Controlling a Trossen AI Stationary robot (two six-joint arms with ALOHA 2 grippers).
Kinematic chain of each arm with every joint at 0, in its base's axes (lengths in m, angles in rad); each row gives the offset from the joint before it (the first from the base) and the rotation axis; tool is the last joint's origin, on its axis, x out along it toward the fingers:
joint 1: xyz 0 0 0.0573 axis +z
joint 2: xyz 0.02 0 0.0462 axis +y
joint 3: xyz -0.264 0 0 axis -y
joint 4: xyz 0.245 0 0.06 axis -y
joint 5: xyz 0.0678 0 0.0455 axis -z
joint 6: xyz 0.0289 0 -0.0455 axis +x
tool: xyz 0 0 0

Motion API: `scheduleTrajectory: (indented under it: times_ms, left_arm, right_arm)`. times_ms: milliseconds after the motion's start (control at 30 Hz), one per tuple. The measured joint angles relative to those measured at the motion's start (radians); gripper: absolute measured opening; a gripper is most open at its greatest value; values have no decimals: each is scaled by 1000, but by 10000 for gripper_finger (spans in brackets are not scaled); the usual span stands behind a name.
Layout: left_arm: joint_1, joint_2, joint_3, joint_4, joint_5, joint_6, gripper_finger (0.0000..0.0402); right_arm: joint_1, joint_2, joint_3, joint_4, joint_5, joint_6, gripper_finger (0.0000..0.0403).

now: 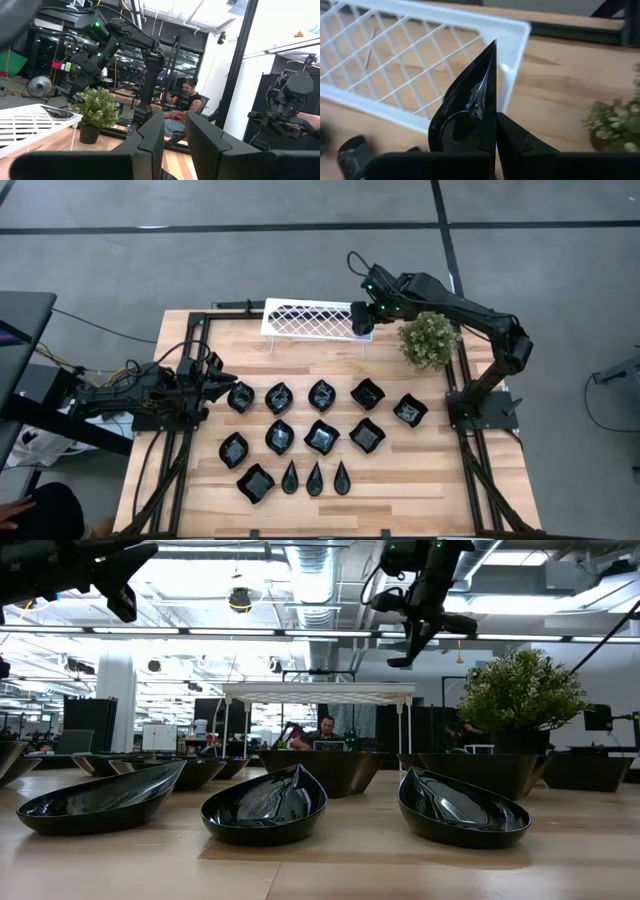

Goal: Pick & Place Mini shaped plates
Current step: Stack the black drop shaped plate on top of the black drop shaped plate on the shelf

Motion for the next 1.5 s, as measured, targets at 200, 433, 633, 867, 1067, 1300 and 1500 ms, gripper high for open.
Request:
scheduleTrajectory:
  times_ms: [200, 433, 633, 867, 1067, 1300, 1500]
  left_arm:
    - [0, 0, 0, 0, 0, 0, 82]
    - [0, 0, 0, 0, 0, 0, 82]
    - [0, 0, 0, 1, 0, 0, 82]
    - [0, 0, 0, 1, 0, 0, 82]
    - [0, 0, 0, 0, 0, 0, 82]
    - [0, 0, 0, 0, 0, 0, 82]
    - [0, 0, 0, 1, 0, 0, 82]
  right_arm:
    - [1, 0, 0, 8, -2, 17, 0]
    - [11, 51, -1, 24, -17, -10, 0]
    - [-7, 61, -1, 55, -38, -27, 0]
    - [-27, 63, -1, 56, -70, -26, 0]
    - [-25, 63, 0, 55, -69, -26, 0]
    - [-32, 63, 0, 55, -43, -26, 0]
    - [-30, 63, 0, 55, -35, -26, 0]
